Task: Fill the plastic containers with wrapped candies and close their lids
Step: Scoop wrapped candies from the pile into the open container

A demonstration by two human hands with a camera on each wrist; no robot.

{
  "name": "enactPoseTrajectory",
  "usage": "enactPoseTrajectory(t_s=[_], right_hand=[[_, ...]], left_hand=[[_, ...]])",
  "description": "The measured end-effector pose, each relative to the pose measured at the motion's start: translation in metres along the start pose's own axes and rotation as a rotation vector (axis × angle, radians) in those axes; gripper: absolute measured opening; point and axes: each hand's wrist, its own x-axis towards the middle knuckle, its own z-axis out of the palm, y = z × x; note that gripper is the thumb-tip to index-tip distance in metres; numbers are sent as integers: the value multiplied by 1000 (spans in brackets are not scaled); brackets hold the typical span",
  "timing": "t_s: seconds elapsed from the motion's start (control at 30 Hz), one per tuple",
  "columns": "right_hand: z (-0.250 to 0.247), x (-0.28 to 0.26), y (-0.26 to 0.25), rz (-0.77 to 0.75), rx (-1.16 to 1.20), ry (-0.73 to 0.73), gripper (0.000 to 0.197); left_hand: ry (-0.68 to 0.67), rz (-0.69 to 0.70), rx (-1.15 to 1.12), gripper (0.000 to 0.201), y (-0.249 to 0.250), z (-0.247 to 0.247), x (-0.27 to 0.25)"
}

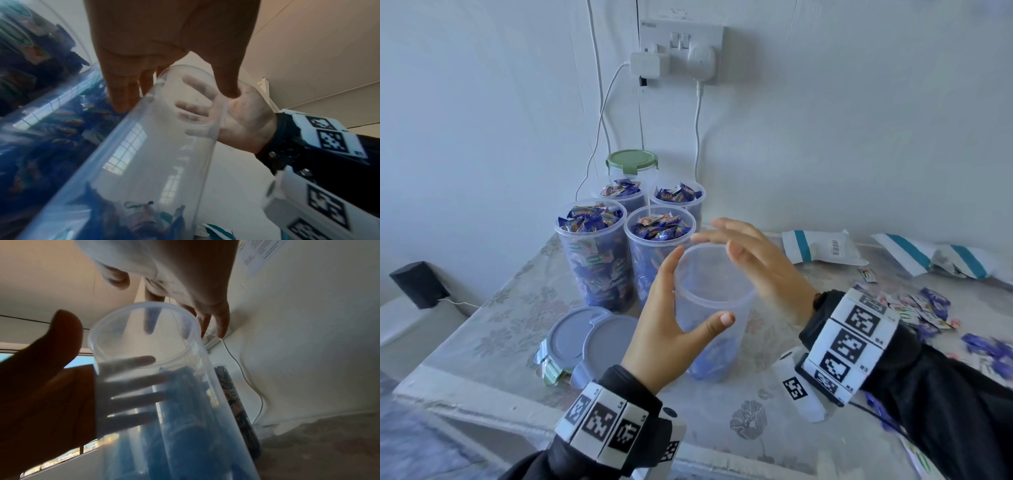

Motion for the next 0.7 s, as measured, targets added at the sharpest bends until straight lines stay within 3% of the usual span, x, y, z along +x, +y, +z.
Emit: enactPoseTrajectory(t_s=[0.07,0.17,0.23,0.37,0.7], right_hand=[[3,-12,7,50,63,91,48],[11,-35,18,111,267,184,65],[16,-49,25,134,341,193,73],[12,-64,28,196,410,210,69],[-48,-73,56,213,309,369,64]], left_hand=[[-56,-21,16,106,-2,-4,-2],[-91,-10,4,101,-4,-6,-5],[-75,-9,-29,97,-3,-5,-6],[-67,10,-59,93,3,7,-4],[-134,10,-93,97,7,78,37]])
